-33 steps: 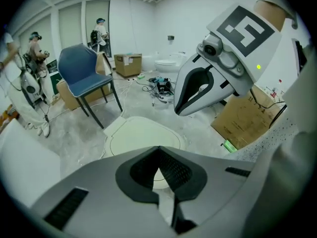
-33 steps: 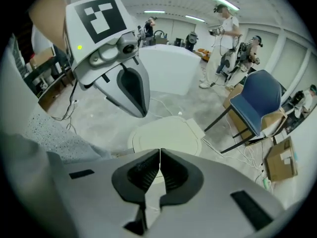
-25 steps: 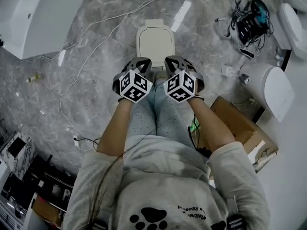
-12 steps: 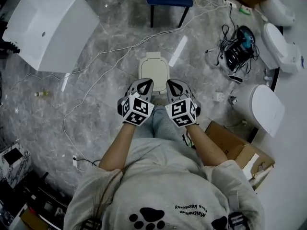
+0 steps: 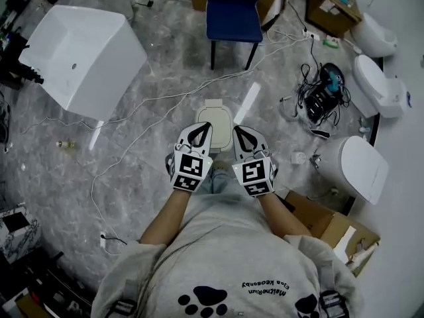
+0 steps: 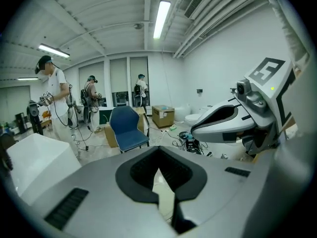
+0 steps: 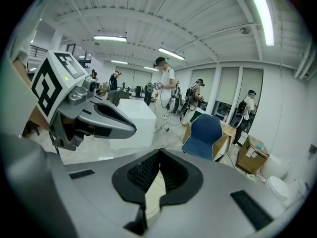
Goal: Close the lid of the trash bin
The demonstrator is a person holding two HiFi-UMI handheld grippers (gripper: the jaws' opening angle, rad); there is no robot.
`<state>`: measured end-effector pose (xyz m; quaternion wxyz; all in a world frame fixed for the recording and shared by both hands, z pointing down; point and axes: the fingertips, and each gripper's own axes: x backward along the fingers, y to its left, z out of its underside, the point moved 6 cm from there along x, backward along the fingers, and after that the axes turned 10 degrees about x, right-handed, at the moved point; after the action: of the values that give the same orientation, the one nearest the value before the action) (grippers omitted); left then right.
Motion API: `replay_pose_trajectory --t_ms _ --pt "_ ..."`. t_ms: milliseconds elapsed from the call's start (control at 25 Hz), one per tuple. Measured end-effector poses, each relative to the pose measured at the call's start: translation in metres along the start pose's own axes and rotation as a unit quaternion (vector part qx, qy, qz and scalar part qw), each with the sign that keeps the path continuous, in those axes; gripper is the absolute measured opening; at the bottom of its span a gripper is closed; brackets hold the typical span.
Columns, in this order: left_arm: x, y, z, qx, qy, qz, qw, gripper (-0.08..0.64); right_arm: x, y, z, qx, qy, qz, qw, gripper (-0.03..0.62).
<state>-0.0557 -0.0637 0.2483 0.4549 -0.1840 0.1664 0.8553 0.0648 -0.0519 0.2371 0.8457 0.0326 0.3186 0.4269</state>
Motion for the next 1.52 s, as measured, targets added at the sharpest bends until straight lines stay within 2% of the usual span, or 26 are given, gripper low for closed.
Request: replay_pose_trajectory --t_ms 400,520,680,800,1000,1200,1520 --pt "0.064 -0.025 -0.060 0.005 -0.091 -0.032 0.9953 0.020 0.070 -0.011 -0.050 -0.040 -0.091 0.050 0.994 0.032" --pt "0.078 -0.036 -0.069 0.000 -0.111 -0.033 0.9933 0.020 0.086 -0.015 -0.056 -0.067 -0.115 0.066 0.989 0.032" --pt "0.094 -0.043 -0.072 0.003 -0.128 -0.042 0.9909 0.020 0.099 -0.018 -0.063 -0.074 -0.133 0.076 0.985 0.032" --pt "0.102 -0.045 -0.067 0.014 -0.136 -0.051 0.9893 0.020 0.106 -0.010 -0.062 -0.069 -0.137 0.080 0.985 0.032" --pt "0.102 -0.050 -0.067 0.005 -0.148 -0.054 0.9875 0.020 0.112 -0.007 -0.054 -0.063 -0.140 0.083 0.985 0.032" --pt "0.100 -0.056 -0.060 0.001 -0.144 -0.054 0.9881 0.020 0.113 -0.006 -0.046 -0.064 -0.137 0.081 0.985 0.032" --pt "0.096 -0.054 -0.055 0.016 -0.138 -0.057 0.9887 0.020 0.111 -0.008 -0.043 -0.055 -0.137 0.075 0.986 0.032"
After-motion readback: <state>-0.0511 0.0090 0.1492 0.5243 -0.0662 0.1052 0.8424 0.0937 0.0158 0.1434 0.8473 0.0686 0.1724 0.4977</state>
